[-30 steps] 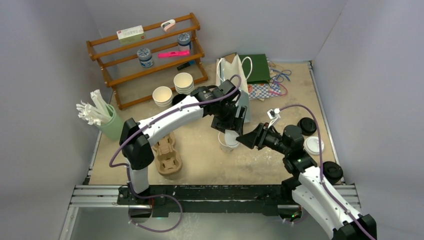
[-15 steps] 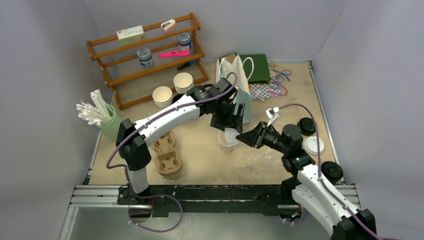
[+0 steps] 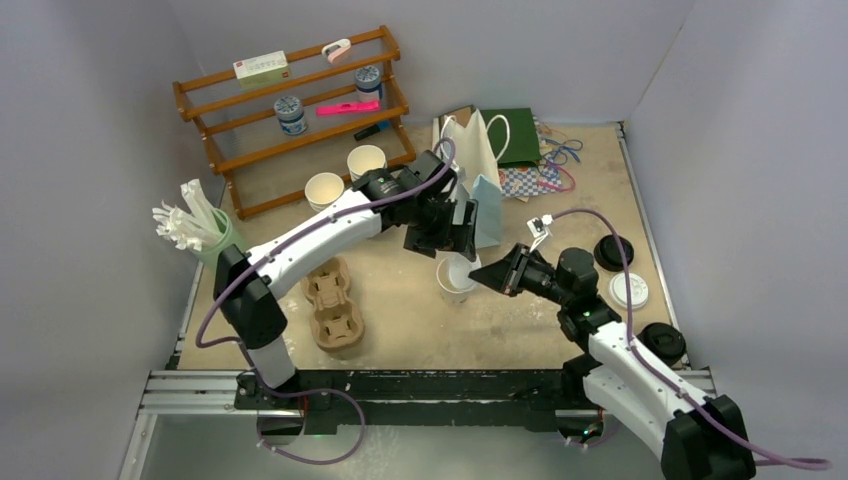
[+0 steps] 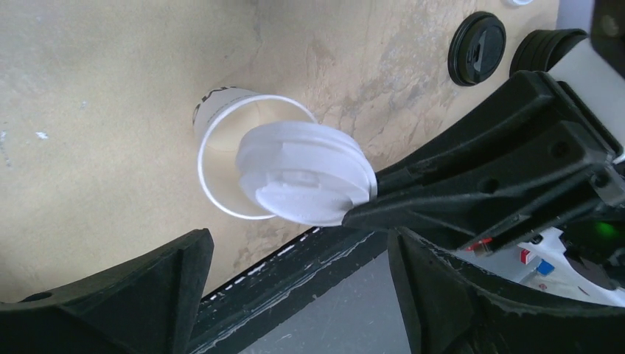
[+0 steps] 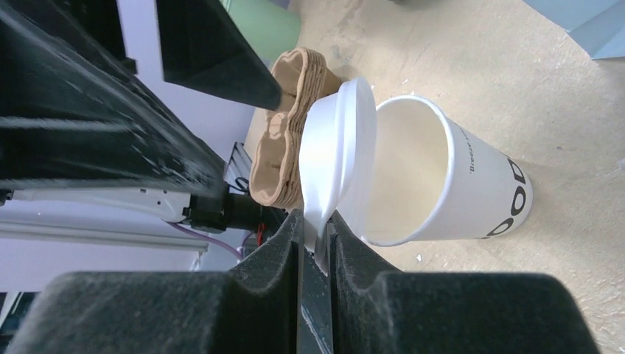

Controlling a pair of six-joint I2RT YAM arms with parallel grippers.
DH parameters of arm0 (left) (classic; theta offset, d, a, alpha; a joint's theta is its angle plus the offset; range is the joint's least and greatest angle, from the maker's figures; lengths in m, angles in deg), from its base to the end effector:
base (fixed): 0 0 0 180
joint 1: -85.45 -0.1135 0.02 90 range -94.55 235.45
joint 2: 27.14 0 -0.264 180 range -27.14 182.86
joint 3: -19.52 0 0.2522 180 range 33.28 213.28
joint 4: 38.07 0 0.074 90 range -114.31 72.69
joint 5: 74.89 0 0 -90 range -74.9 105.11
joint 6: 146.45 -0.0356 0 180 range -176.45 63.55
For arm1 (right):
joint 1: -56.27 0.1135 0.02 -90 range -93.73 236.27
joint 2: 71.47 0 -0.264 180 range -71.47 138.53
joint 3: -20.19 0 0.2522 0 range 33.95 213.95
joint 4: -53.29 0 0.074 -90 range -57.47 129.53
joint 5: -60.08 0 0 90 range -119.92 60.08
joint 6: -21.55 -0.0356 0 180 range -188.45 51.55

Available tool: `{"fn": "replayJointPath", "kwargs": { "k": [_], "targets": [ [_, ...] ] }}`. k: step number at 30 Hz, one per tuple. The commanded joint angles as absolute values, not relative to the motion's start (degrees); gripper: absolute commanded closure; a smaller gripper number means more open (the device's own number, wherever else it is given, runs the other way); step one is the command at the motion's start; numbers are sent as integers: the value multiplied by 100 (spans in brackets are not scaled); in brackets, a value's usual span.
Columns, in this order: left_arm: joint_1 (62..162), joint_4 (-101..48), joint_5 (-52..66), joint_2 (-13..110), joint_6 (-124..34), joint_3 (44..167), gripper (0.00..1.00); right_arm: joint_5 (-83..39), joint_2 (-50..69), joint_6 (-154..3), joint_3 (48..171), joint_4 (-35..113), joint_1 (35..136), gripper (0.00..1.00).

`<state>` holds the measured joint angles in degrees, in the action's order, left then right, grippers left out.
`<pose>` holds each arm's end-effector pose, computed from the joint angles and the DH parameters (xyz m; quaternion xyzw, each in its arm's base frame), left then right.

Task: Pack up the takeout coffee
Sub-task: Close the cup lid on the coffee cup.

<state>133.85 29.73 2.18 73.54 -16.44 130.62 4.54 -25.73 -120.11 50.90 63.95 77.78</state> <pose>0.2434 -0.2861 0.3270 0.1013 0.9488 -0.2720 0.1247 0.1623 0.0856 0.2293 -0.0122 0.7289 0.5614 0.3917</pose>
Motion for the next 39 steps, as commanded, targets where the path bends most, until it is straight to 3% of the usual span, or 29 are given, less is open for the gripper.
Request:
{"fn": "replayJointPath", "kwargs": {
  "k": [1, 14, 23, 39],
  "targets": [
    [13133, 2964, 351, 6696, -1585, 12891, 7, 515, -2506, -12137, 5041, 6821, 7781, 83],
    [12317, 1826, 35, 5060, -1511, 11111, 10, 1247, -2167, -12756, 5259, 7384, 7783, 84],
    [11995, 604, -271, 4382, -1350, 10185, 14, 1433, -1344, -13534, 5126, 8653, 7789, 84],
    [11968, -946, -1338, 4502, -1604, 9233, 28, 1243, -1201, -12990, 5219, 7760, 7780, 83]
  ]
}}
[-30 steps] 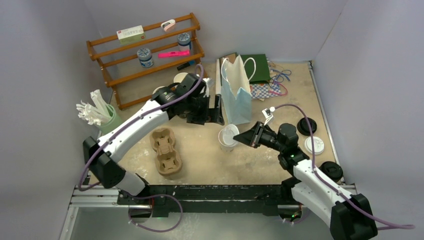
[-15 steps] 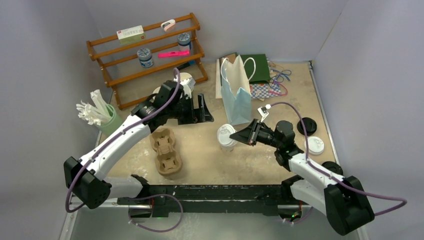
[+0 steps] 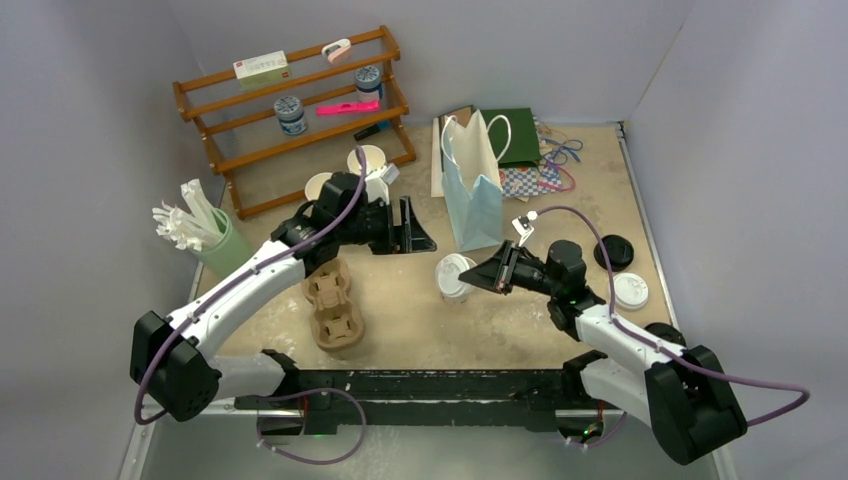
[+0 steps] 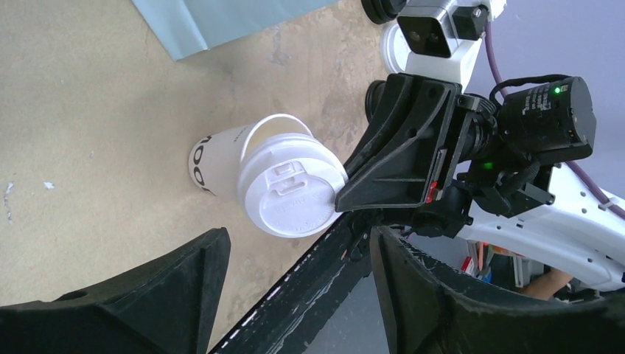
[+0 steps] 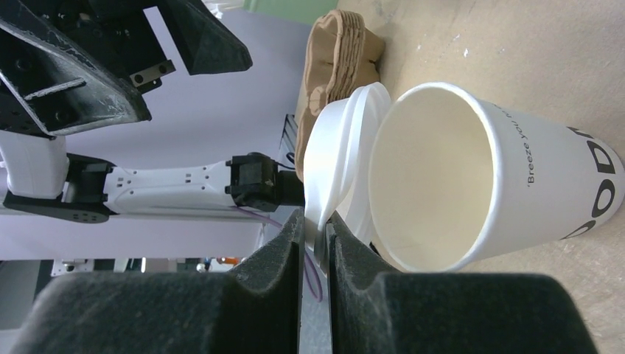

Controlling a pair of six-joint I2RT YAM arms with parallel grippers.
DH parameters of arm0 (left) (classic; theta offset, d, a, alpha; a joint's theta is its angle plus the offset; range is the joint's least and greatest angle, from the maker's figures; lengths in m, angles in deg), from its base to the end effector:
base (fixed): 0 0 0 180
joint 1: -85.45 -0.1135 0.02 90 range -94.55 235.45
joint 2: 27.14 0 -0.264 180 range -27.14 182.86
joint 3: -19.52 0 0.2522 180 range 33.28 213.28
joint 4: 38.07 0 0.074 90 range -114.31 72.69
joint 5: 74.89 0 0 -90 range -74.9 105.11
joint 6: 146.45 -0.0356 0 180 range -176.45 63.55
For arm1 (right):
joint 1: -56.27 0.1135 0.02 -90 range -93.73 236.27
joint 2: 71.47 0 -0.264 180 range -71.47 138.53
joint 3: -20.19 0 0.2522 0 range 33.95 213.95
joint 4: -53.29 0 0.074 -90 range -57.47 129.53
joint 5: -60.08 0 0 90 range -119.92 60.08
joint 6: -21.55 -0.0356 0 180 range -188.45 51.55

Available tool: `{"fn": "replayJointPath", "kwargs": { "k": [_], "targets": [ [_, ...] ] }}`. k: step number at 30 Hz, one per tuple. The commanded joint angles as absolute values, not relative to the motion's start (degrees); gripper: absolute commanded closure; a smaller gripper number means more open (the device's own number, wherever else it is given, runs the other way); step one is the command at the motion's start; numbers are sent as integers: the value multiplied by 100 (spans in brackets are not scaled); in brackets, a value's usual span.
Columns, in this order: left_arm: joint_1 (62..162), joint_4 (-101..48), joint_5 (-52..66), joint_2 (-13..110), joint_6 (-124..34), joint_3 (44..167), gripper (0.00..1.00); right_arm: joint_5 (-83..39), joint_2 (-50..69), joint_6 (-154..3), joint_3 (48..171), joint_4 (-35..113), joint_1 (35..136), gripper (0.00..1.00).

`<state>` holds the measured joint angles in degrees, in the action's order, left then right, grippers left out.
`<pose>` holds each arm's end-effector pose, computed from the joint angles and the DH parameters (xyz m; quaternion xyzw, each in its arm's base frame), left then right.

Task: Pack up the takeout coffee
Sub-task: Close the cup lid on the coffee cup.

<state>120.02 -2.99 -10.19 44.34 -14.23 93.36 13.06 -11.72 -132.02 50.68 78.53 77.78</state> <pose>0.2198 -0.1700 0.3168 0.0476 0.8614 -0.4411 0.2472 0.1835 0.0984 0.2113 0.0111 0.7249 0.6264 0.2863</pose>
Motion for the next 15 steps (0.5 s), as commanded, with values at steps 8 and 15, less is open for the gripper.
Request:
{"fn": "replayJointPath", "kwargs": {
  "k": [8, 15],
  "targets": [
    [11966, -1379, -1574, 4629, -1664, 8886, 33, 1084, -1193, -13004, 5240, 7781, 7780, 81],
    [11971, -1678, -1622, 4642, -1589, 8589, 30, 1089, -997, -12999, 5430, 7829, 7780, 77]
  ]
}}
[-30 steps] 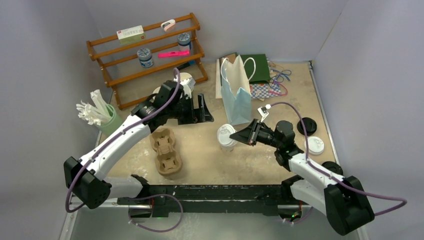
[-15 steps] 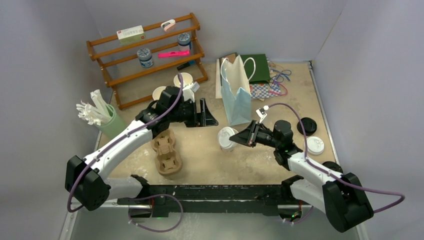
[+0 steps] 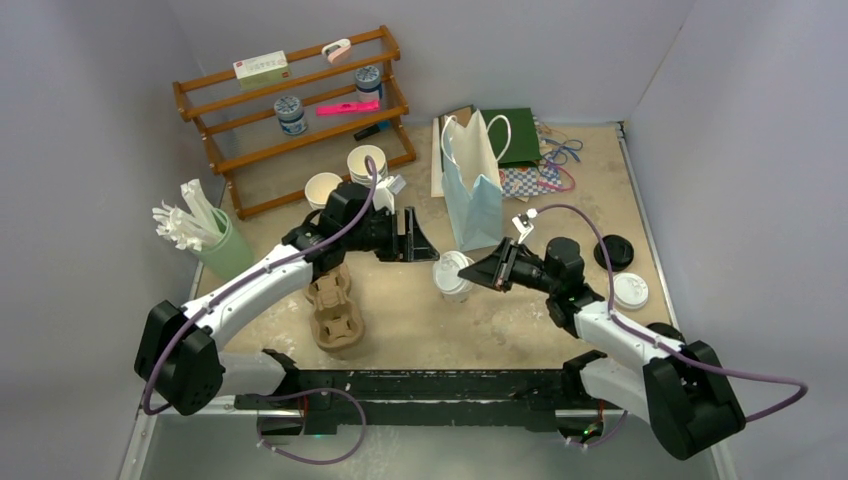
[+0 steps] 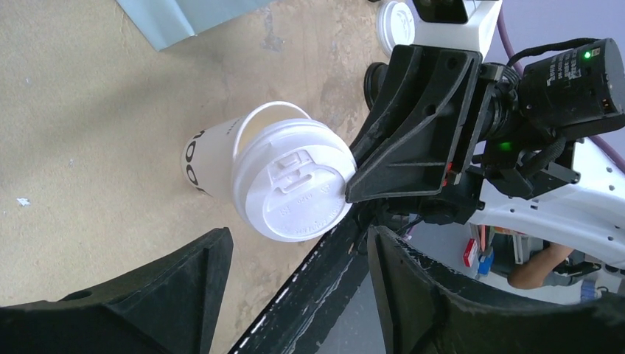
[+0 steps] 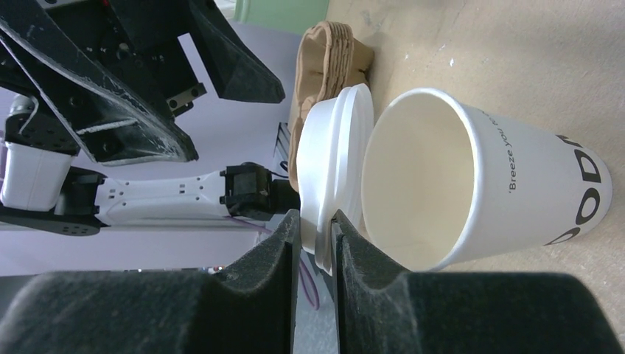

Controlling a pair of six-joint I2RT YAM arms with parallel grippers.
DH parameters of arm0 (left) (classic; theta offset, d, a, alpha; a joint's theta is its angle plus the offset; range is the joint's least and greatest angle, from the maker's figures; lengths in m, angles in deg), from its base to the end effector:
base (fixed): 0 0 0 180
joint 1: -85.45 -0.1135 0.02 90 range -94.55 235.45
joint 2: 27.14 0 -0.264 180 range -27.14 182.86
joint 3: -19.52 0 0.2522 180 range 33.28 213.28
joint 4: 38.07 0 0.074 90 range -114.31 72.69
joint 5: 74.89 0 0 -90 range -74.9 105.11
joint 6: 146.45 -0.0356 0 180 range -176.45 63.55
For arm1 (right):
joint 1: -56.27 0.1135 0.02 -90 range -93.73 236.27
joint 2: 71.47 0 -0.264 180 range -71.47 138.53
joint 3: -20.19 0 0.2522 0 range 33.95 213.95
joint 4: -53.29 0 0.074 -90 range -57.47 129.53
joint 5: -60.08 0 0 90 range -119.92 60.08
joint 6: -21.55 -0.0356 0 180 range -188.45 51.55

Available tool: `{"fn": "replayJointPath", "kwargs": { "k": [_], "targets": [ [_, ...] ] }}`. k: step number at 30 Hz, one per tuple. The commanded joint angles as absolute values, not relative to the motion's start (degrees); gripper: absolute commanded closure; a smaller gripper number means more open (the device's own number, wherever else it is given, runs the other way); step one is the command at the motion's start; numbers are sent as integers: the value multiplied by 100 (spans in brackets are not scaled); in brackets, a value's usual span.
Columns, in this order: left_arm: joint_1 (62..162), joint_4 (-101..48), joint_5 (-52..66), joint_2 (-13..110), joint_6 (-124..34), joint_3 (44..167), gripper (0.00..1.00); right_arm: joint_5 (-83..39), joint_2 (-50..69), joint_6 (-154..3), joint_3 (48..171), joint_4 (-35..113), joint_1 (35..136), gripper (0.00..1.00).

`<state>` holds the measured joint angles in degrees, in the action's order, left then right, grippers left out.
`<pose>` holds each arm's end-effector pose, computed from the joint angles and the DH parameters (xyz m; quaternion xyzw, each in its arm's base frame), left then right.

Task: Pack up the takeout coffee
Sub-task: Close the cup lid on the coffee cup.

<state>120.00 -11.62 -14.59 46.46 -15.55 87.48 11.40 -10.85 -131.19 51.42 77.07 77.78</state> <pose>0.2250 -0.1763 0.2862 0.0770 0.8513 -0.4637 0.2329 0.1872 0.0990 0.2099 0.0223 0.7323 0.6154 0.2908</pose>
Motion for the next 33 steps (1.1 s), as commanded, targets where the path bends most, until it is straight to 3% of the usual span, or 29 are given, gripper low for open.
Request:
{"fn": "replayJointPath", "kwargs": {
  "k": [1, 13, 24, 33],
  "targets": [
    [11965, -1747, -1619, 4642, -1540, 8528, 30, 1094, -972, -12999, 5445, 7822, 7780, 77],
    [11966, -2913, -1848, 4712, -952, 7808, 32, 991, -1001, -12767, 5583, 7415, 7780, 76],
    [11934, -4039, -2020, 4815, -190, 7153, 19, 972, -939, -12680, 5690, 7299, 7776, 75],
    [11929, -5298, -2181, 4967, 411, 6510, 26, 964, -808, -12680, 5788, 7315, 7771, 76]
  ]
}}
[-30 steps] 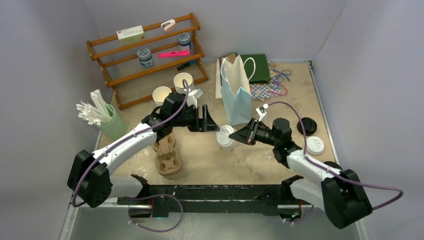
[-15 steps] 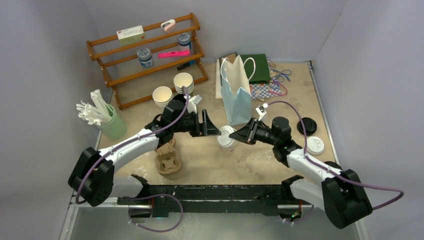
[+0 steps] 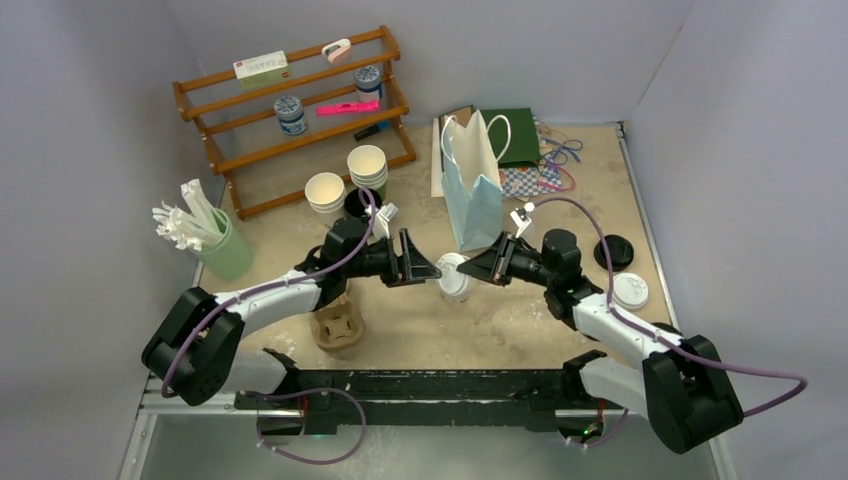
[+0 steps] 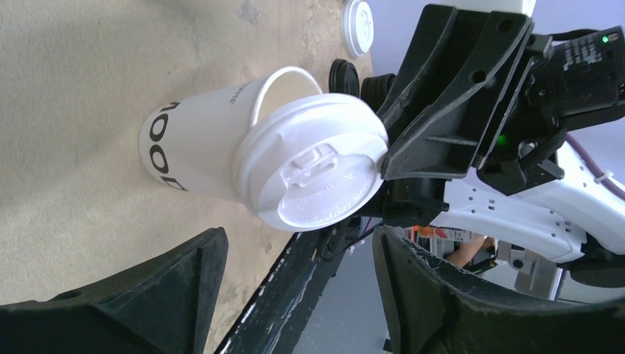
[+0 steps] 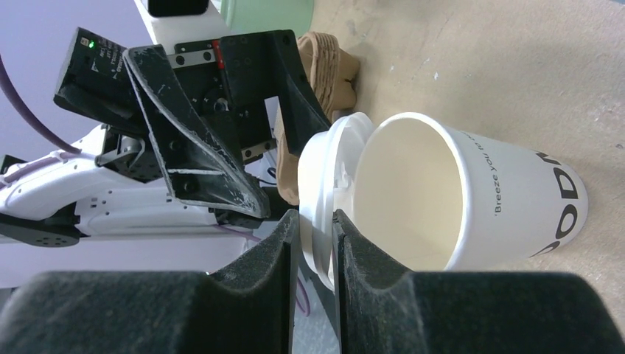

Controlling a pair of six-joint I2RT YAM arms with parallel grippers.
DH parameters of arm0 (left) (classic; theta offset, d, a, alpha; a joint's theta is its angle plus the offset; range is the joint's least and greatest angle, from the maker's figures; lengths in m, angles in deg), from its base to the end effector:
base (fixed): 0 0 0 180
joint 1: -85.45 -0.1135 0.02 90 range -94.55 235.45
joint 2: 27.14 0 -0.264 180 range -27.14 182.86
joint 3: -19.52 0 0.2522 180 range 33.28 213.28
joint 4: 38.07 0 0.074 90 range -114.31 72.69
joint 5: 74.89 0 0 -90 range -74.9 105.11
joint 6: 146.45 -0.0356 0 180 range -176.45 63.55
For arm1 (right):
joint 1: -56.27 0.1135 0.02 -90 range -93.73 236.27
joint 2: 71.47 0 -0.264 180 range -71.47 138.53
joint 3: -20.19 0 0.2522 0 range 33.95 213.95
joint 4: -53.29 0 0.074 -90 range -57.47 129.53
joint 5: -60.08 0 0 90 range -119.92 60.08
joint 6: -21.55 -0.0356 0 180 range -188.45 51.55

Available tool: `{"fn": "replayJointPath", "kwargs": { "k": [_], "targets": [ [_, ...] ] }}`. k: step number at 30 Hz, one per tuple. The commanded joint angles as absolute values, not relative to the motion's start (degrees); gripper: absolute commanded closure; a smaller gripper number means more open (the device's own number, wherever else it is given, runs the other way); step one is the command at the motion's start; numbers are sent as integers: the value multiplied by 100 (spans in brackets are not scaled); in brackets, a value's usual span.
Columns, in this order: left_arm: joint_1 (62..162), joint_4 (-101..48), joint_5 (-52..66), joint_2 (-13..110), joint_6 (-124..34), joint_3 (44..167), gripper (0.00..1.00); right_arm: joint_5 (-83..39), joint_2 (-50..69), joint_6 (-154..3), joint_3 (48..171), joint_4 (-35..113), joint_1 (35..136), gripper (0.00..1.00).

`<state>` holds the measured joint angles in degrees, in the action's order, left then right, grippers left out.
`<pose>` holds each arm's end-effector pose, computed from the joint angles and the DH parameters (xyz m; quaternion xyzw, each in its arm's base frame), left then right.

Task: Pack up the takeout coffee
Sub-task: Close the cup lid on the coffee cup.

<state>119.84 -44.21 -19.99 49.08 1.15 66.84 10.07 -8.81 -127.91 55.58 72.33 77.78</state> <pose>0.2137 -0.1711 0.2081 0.0038 0.8113 -0.5542 0.1861 0.1992 0.1031 0.2180 0.0194 0.7446 0.5960 0.3000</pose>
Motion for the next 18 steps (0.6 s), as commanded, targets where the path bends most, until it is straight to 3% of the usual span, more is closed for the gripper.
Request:
{"fn": "replayJointPath", "kwargs": {
  "k": [1, 18],
  "targets": [
    [11927, -5333, -2183, 4971, 405, 6476, 26, 963, -783, -12688, 5801, 7341, 7771, 76],
    [11929, -5685, -2152, 4895, 490, 6213, 32, 1161, -542, -13041, 6274, 7585, 7771, 78]
  ]
}}
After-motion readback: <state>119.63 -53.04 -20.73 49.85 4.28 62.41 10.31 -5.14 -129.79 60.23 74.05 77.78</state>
